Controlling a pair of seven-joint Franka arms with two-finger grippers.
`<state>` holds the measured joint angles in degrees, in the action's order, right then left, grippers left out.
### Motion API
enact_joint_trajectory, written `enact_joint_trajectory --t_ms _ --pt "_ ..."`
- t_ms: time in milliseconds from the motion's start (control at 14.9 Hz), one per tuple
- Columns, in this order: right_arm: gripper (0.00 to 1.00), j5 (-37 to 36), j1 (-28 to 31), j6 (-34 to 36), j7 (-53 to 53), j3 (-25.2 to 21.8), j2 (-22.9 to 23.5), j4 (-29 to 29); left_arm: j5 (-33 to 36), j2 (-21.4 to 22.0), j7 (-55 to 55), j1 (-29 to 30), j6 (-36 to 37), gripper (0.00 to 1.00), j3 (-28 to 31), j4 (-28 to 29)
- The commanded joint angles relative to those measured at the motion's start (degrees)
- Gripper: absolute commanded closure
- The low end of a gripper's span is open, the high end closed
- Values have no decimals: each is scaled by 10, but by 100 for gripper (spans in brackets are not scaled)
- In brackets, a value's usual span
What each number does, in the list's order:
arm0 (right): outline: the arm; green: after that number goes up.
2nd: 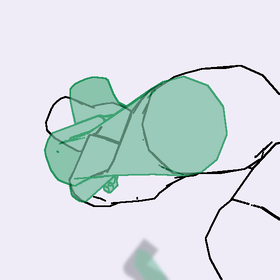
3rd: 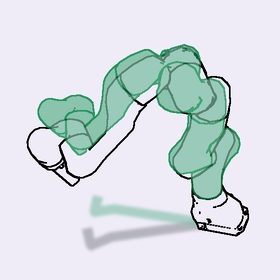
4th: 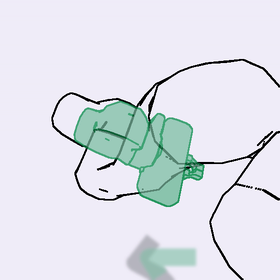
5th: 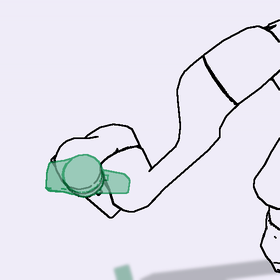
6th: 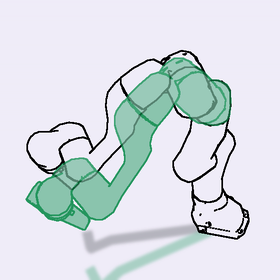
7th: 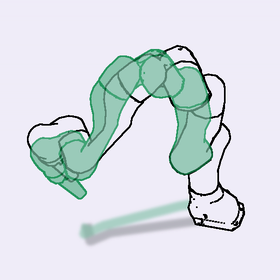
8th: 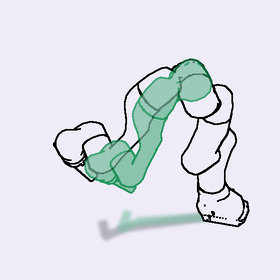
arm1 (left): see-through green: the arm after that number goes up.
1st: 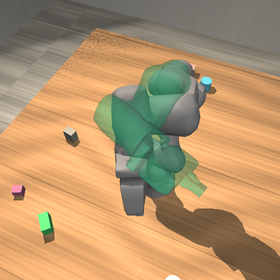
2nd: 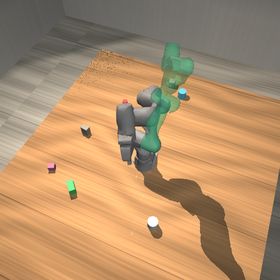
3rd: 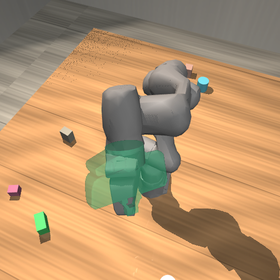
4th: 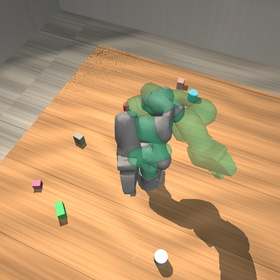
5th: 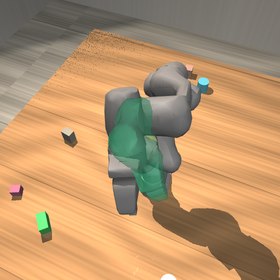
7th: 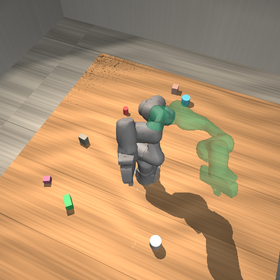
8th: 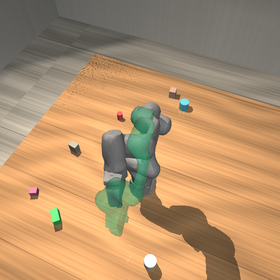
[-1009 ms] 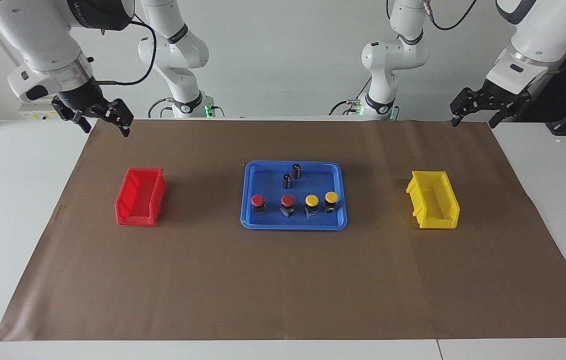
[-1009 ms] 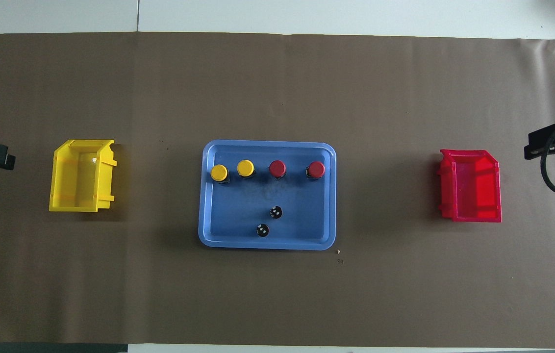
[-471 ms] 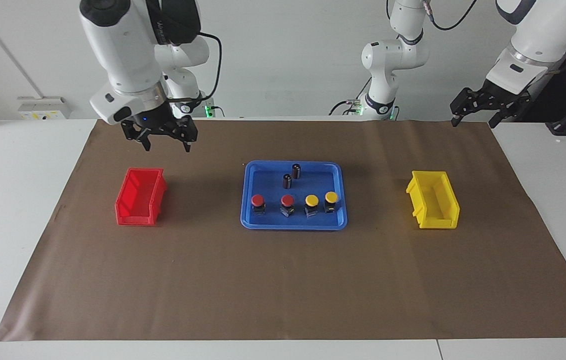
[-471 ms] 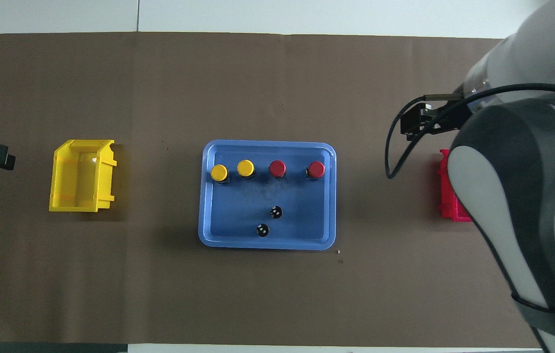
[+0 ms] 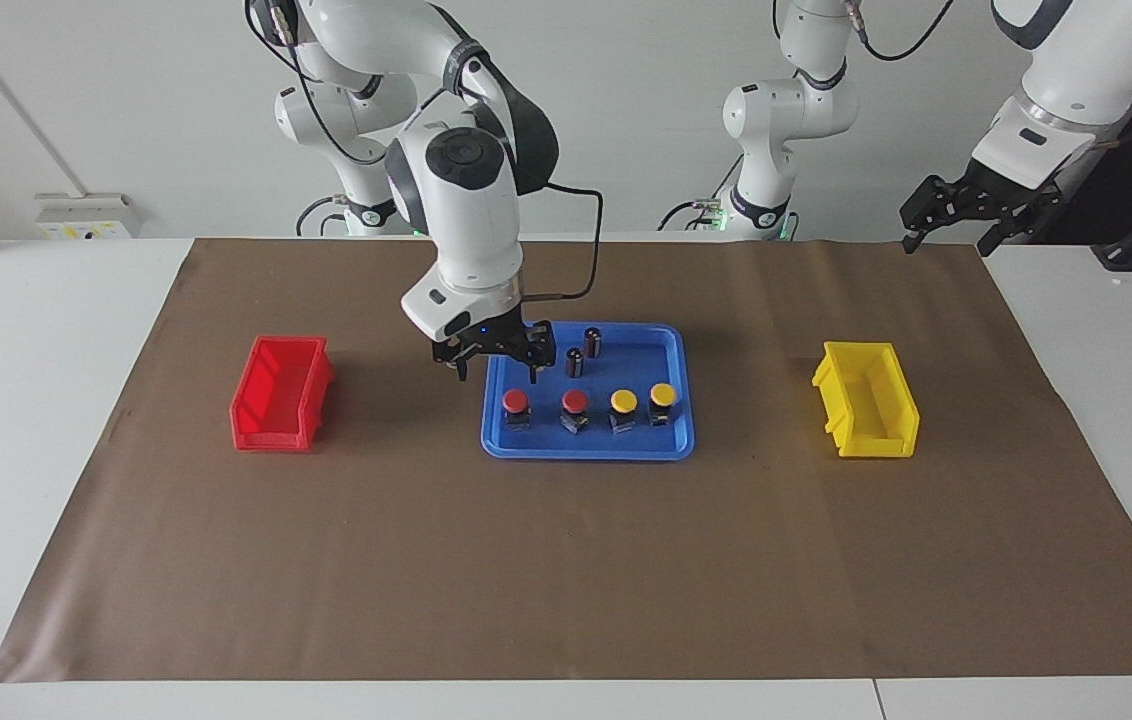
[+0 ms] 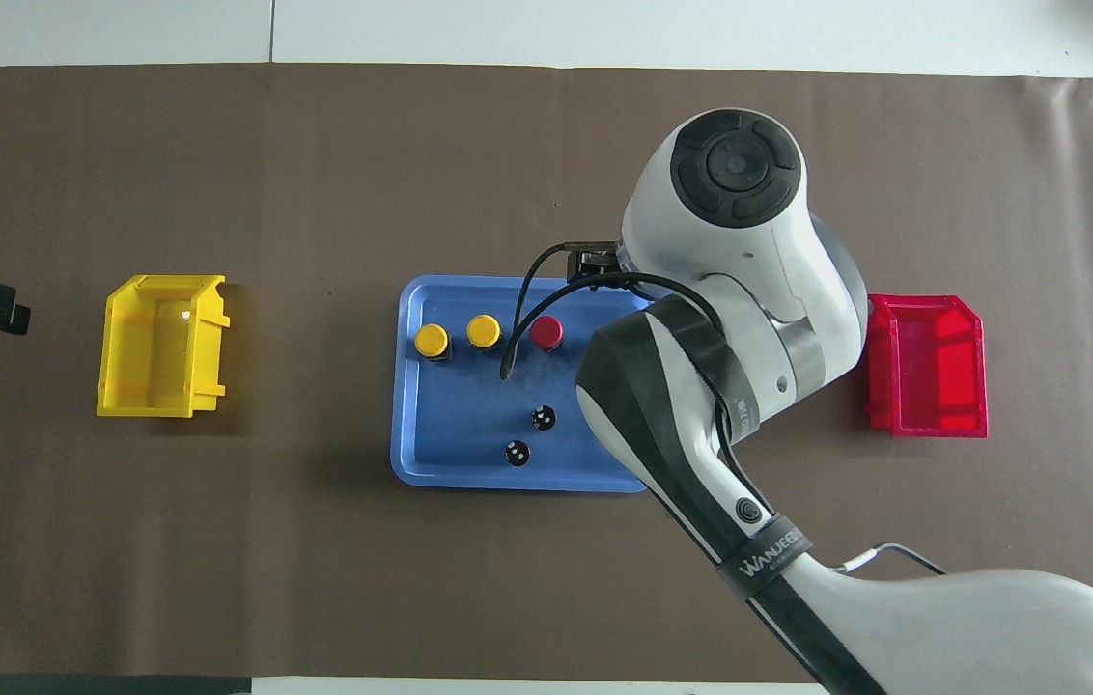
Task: Sort red and yellow buttons by color
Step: 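Reach the right gripper to the tray and grasp a red button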
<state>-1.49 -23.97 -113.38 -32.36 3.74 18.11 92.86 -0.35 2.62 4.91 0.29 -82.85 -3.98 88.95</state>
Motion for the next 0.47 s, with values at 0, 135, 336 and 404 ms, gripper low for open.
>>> enact_joint_trajectory --t_ms 0,135,336,404 --pt "0 -7 -2 -66 -11 0 -9 65 -9 16 5 -1 3 0 5 16" --pt "0 -7 -1 -90 -10 0 -11 95 -9 16 5 -1 3 0 5 16" --pt "4 -7 -13 -116 -11 0 -11 127 -9 16 5 -1 3 0 5 16" --pt "7 -8 -19 -122 -11 0 -10 133 -9 16 5 -1 3 0 5 17"
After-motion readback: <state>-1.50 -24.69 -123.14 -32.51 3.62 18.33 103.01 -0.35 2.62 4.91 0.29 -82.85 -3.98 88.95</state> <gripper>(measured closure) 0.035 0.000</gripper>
